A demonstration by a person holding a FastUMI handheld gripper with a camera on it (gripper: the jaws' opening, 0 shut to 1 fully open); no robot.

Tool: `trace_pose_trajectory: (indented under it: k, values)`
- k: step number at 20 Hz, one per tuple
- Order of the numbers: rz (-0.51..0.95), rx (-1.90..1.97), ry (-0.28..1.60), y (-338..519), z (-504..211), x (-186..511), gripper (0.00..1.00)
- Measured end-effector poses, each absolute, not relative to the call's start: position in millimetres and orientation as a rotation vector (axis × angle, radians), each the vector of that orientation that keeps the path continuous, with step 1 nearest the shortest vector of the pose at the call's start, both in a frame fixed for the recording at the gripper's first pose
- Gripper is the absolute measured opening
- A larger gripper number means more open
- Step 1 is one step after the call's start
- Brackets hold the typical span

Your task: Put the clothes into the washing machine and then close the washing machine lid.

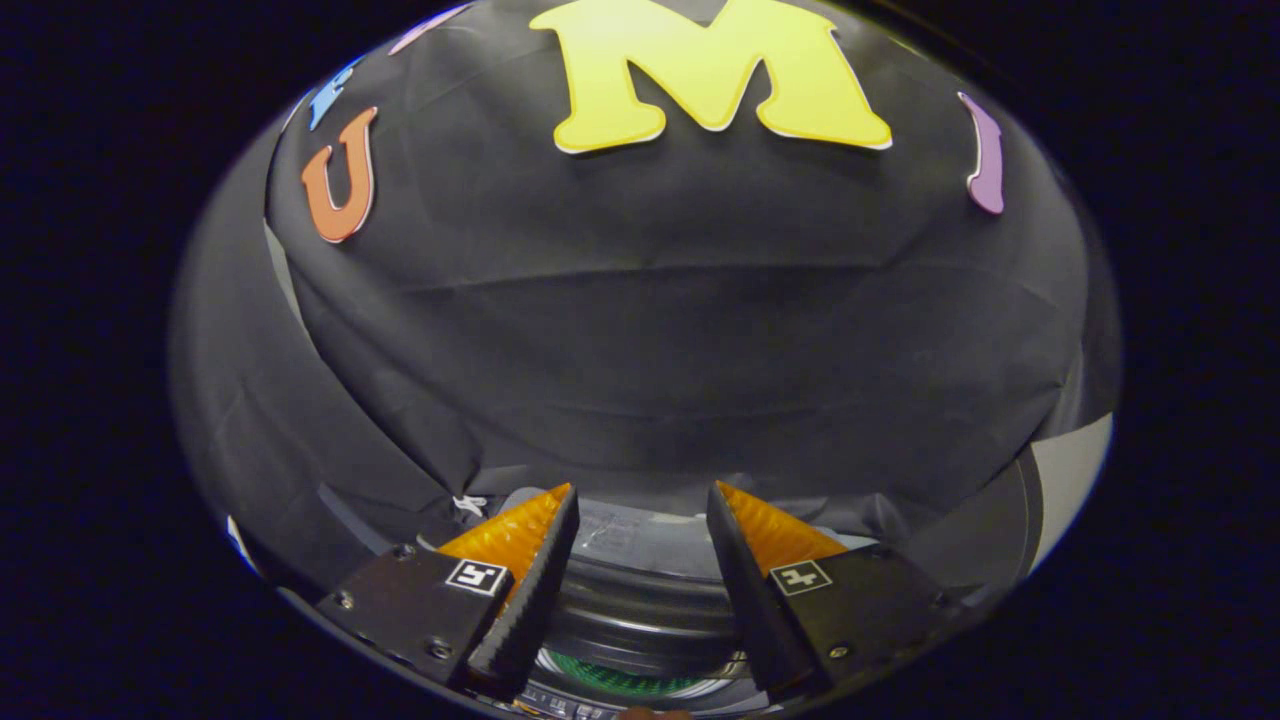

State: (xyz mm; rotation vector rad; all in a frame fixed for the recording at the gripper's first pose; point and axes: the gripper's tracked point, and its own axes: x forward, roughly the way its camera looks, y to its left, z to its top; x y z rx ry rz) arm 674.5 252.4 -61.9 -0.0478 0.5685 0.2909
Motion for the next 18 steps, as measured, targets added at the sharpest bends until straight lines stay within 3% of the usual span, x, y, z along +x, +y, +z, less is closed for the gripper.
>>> trace_pose_trajectory:
  k: [10, 18]
  values:
    - [0.281, -0.047, 0.630, 254, -73, 653, 0.81]
    - [0.311, -0.127, 0.485, 231, -45, 570, 0.81]
